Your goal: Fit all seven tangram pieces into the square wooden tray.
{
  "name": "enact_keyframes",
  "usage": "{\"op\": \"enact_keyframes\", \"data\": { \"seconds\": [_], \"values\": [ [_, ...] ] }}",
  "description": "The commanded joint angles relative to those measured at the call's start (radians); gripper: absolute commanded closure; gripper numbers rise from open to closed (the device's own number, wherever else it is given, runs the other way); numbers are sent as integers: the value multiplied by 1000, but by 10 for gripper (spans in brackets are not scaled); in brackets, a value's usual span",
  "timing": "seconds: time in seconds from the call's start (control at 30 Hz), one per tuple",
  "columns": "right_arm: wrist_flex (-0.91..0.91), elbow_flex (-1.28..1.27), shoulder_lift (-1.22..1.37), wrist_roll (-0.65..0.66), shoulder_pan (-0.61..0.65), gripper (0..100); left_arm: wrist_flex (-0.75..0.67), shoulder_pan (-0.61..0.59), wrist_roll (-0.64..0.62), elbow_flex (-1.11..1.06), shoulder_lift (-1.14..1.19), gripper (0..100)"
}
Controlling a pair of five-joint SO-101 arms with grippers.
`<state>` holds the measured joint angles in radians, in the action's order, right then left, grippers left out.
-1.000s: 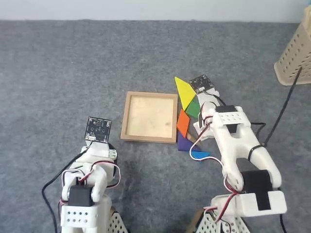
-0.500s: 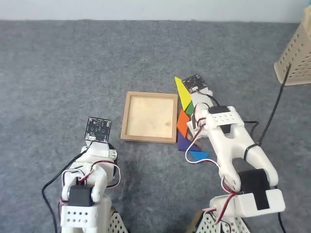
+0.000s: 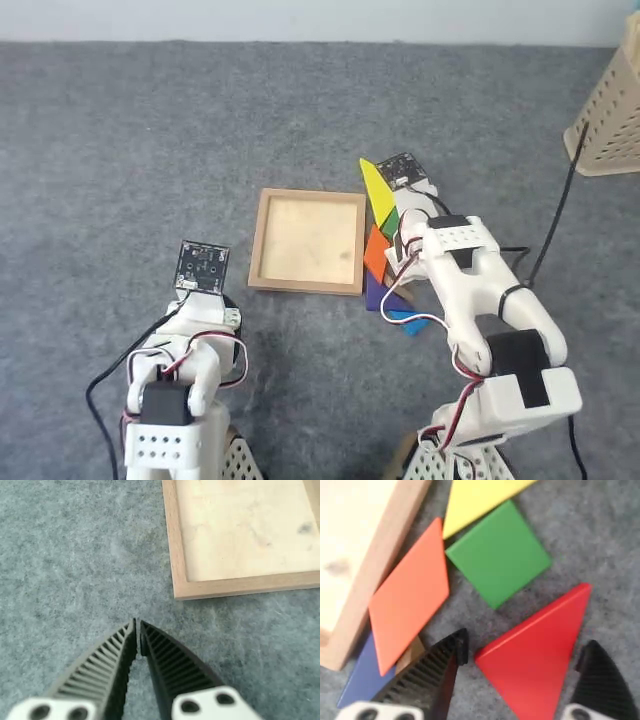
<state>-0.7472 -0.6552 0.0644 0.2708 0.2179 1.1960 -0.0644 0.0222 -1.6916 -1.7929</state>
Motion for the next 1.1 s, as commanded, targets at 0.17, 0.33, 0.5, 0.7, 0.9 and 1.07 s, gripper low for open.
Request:
{"op": "enact_keyframes", "data": {
  "seconds": [0.17, 0.33, 0.5, 0.7, 0.9, 1.07],
  "values": [
    [-67, 64, -7, 5, -51, 728, 5, -5, -9, 5, -3, 989],
    [-107, 71, -7, 48, -53, 716, 5, -5, -9, 5, -3, 989],
    [-140, 72, -12, 86, -50, 645, 5, -5, -9, 5, -3, 989],
    [-179, 18, -127, 130, -50, 637, 5, -5, -9, 5, -3, 989],
    [-154, -12, -125, 161, -44, 637, 5, -5, -9, 5, -3, 989],
    [-163, 34, -31, 160, -42, 662, 5, -5, -9, 5, -3, 989]
  ]
}}
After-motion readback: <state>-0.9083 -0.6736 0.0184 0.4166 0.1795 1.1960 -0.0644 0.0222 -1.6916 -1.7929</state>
